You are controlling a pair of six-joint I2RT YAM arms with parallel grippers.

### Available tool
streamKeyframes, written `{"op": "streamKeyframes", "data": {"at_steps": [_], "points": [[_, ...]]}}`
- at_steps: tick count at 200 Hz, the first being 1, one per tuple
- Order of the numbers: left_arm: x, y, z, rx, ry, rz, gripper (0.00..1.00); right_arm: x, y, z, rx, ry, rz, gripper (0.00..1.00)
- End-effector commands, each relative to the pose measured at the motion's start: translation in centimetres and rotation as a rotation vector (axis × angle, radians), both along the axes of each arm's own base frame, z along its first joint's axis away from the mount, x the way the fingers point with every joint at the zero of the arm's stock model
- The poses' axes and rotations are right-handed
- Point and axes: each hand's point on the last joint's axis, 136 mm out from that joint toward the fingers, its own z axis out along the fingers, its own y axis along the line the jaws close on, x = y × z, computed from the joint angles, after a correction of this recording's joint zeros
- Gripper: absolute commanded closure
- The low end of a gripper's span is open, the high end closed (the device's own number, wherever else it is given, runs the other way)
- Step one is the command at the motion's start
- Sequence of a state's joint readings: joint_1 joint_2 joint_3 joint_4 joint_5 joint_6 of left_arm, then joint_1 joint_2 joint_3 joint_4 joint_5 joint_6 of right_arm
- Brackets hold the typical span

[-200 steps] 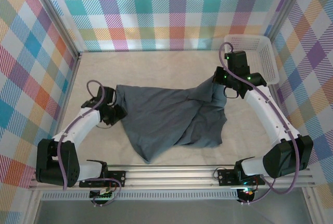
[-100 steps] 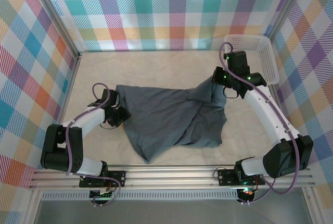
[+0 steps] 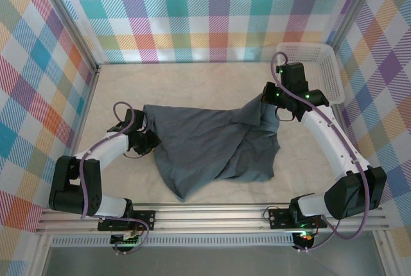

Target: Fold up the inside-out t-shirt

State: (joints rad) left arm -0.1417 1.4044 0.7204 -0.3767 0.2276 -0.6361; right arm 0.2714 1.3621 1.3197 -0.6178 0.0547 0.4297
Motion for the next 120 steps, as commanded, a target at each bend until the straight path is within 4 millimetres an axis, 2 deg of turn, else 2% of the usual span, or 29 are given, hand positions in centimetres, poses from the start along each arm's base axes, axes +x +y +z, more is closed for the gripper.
{"op": "streamKeyframes", "data": {"at_steps": [1,19,47,57,69,90,108,120], "points": [[0.1,-0.6,-0.5,-0.022,0.007,-0.016,0.77,0.0,0.2,0.2,0.017,-0.008,0.005,1.0],[-0.1,-0.5,0.0,-0.01,0.008,-0.035,0.79,0.0,0.3,0.2,0.022,-0.006,0.007,1.0],[-0.2,0.5,2.2,0.057,-0.028,-0.058,0.79,0.0,0.3,0.2,0.022,-0.006,0.009,1.0],[-0.3,0.6,2.4,0.07,-0.028,-0.069,0.79,0.1,0.3,0.2,0.024,-0.007,0.006,1.0],[-0.3,0.7,1.9,0.079,-0.014,-0.078,0.79,0.1,0.4,0.2,0.027,-0.008,0.008,1.0],[-0.4,0.7,-0.1,0.086,0.036,-0.088,0.78,0.0,0.5,0.3,0.031,-0.009,0.01,1.0],[-0.4,0.6,-1.3,0.088,0.068,-0.087,0.74,-0.1,0.3,0.6,0.023,-0.015,0.009,1.0],[-0.2,0.9,-1.4,0.103,0.062,-0.083,0.7,-0.3,0.0,0.7,0.012,-0.019,0.004,1.0]]}}
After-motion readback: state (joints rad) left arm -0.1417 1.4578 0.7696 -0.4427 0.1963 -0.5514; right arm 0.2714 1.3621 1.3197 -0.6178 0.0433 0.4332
